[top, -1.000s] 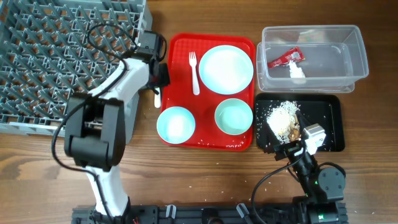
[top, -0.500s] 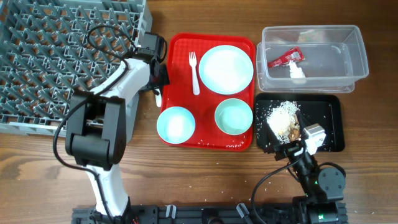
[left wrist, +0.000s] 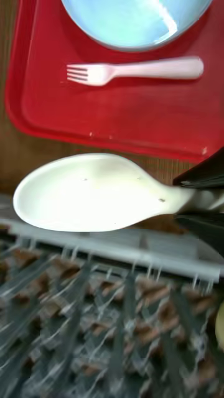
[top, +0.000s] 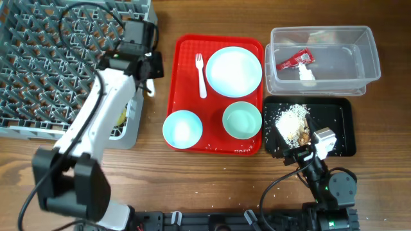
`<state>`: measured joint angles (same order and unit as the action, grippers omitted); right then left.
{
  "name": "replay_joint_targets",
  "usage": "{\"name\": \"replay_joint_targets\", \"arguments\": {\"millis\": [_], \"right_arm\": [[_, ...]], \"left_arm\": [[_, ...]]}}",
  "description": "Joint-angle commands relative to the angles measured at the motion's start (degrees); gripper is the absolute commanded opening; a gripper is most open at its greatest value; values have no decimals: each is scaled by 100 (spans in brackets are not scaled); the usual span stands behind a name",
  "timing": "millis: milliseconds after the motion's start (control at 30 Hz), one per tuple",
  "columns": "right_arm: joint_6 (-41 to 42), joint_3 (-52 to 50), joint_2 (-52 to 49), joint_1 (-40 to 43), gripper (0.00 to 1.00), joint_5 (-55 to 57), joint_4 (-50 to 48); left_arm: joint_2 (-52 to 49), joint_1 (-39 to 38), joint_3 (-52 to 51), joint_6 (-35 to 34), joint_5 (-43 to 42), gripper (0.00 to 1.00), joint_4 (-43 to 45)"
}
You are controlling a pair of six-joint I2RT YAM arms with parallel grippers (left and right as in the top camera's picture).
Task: Sort waste into correct bins and load items into the dishwasher rack
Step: 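Lower the white spoon into the dish rack and open the left gripper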
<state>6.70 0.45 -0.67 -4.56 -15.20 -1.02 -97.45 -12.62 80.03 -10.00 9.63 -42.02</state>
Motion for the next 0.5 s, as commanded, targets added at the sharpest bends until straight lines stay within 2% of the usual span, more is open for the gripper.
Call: {"name": "replay_joint_targets", "arguments": {"millis": [0,167,267,300,333,400,433,467], "right_arm": [[-57,-15,39,13,100,15,-37],[-55,-15,39,13,100,15,-37],[-55,-15,39,13,100,15,-37],[-55,-15,39,13,100,15,-37],[-55,-15,39,13,100,15,-37],[-55,-15,39,13,100,15,-37],[-55,-15,39,13,100,15,-37],[-55,-15,39,13,100,15,-37]], "left_arm": [[210,177,-42,1698,562,10,26],[138,560,-50,2627,669,17,214],[-22,774,-87,2627,256,23,192],[-90,811,-120,2603,74,29,192],[-155,831,-129,2509,-7,41,190],[-155,835,-127,1740,20,47,240],[-74,800,-127,1255,-369,52,236],[9,702,-127,1202,-1088,50,210]]}}
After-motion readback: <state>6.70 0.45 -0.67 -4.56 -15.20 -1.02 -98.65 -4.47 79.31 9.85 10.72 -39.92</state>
